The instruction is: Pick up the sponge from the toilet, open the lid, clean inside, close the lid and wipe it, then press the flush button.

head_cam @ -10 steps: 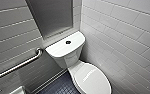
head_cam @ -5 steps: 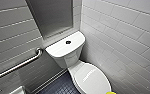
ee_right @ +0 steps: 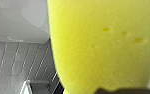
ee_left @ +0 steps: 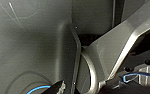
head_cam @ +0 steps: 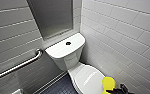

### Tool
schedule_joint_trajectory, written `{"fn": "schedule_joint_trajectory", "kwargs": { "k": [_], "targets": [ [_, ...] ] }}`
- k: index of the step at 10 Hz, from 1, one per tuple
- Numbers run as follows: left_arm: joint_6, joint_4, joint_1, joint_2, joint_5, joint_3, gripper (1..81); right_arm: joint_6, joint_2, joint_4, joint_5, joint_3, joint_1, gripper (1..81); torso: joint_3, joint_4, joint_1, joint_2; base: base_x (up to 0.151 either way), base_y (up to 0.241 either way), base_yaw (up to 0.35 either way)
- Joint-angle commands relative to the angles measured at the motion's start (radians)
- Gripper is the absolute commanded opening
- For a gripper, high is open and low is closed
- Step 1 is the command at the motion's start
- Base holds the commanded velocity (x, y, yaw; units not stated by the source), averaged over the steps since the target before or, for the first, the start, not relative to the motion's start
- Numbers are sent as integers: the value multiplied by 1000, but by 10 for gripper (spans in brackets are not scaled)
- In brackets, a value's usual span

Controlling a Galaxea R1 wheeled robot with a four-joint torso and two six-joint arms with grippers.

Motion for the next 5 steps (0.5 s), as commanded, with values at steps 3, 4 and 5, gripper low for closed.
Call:
{"fn": "schedule_joint_trajectory", "kwargs": {
  "k": [3, 4, 5],
  "targets": [
    [8, -15, 16, -5, 80, 23, 811, 6, 104, 121, -166, -178, 232, 10, 0, 0, 17, -29, 0, 0, 0],
    [9, -15, 17, -3, 82, 22, 811, 6, 125, 148, -176, -208, 255, 10, 0, 0, 23, -39, 0, 0, 0],
    [9, -15, 17, 0, 82, 23, 811, 4, 141, 158, -180, -235, 270, 10, 0, -22, 24, -37, 0, 0, 0]
  ]
}}
